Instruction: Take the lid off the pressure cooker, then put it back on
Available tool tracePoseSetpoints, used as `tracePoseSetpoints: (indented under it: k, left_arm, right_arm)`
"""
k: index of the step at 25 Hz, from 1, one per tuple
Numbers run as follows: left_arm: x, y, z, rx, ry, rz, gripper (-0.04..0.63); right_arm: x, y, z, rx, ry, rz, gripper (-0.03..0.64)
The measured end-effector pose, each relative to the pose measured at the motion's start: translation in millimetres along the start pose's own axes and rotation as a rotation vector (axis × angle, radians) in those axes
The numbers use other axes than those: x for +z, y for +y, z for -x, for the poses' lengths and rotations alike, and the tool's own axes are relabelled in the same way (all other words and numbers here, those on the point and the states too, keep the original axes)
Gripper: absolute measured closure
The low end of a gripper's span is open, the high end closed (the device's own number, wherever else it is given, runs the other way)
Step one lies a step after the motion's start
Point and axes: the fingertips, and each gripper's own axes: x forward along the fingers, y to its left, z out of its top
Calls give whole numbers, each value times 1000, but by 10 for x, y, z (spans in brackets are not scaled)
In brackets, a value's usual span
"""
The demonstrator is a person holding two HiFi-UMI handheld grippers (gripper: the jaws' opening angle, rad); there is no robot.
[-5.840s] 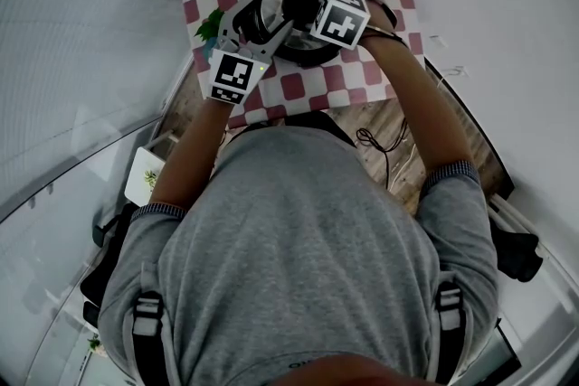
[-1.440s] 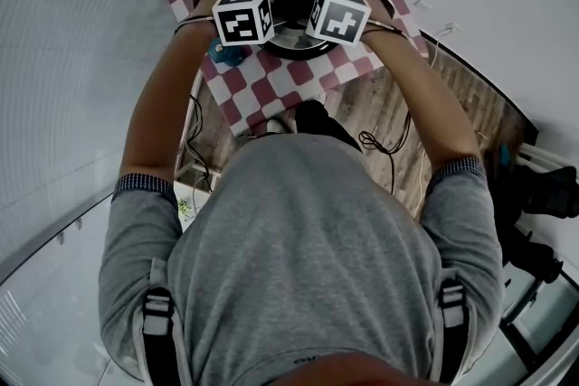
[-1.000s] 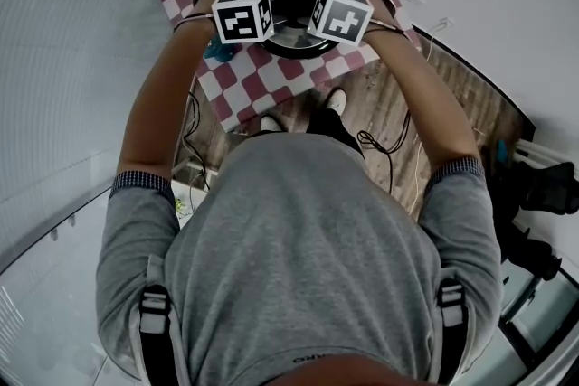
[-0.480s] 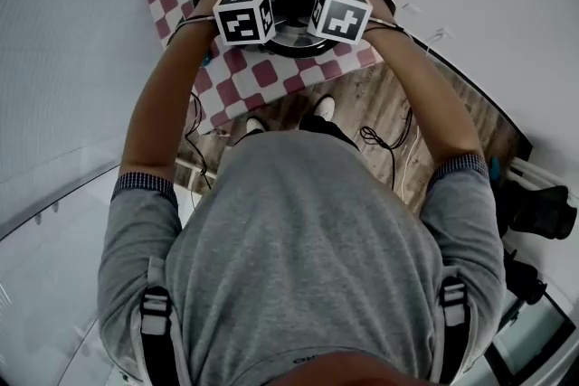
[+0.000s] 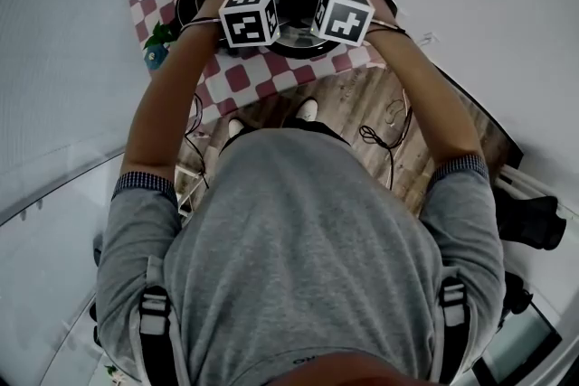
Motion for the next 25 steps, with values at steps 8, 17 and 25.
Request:
tracePoseSetpoints:
  k: [8,17,25]
  left_arm:
    - [198,-8,-415,-4,26,27,322]
    - [175,-60,-896,-21,70,77,321]
    - [65,-193,-1263,-55,104,113,322]
  right_arm:
    - [-455,1,-50,28,3,16,331]
    - [-846,33,-314,74,3,28,331]
    - [-1120,126,-644,129,-7,36,331]
